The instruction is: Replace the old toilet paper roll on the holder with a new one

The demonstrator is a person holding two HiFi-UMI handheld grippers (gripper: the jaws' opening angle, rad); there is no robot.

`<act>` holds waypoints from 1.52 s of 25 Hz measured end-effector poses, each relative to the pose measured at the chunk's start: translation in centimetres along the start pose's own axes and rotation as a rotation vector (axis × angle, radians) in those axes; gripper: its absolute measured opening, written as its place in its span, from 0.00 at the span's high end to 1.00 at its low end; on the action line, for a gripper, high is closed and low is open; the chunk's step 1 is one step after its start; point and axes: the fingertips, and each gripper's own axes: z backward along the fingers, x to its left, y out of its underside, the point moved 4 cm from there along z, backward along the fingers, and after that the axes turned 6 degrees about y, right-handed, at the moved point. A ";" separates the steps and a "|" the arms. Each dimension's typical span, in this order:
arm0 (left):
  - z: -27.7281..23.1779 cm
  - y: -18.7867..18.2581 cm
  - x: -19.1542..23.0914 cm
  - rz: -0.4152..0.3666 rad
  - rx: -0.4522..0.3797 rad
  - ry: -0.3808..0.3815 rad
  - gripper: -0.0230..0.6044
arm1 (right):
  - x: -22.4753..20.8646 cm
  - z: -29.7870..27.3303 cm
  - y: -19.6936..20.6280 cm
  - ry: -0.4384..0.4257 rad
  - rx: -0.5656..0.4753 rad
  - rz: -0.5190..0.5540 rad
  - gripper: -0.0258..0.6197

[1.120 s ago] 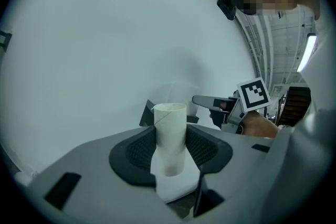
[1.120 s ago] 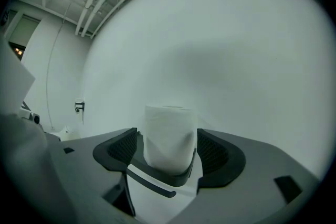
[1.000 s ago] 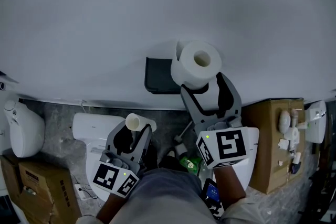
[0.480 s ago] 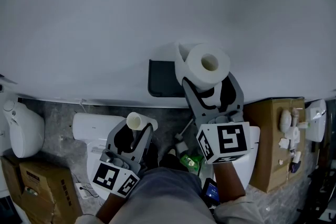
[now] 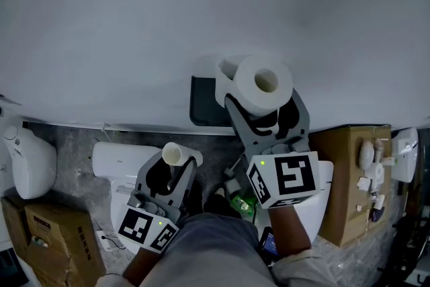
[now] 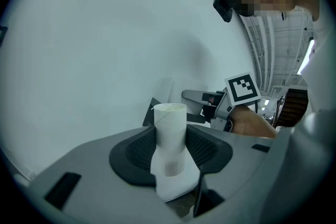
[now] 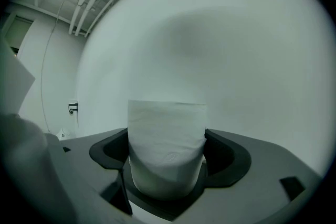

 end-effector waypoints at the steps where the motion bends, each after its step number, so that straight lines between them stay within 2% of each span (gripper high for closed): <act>1: 0.0 0.0 0.0 0.000 -0.001 -0.002 0.68 | 0.0 0.0 -0.1 -0.004 -0.003 0.002 0.34; 14: 0.4 0.1 -0.4 0.003 -0.008 -0.014 0.68 | 0.1 0.2 -0.1 -0.078 0.011 -0.009 0.34; 32: 0.5 0.2 -4.4 -0.023 -0.023 0.023 0.68 | -2.8 5.1 -1.4 -0.061 -0.049 -0.104 0.34; 38: 0.5 0.6 -7.4 -0.041 -0.027 0.040 0.68 | -5.3 8.4 -1.2 -0.047 -0.068 -0.169 0.34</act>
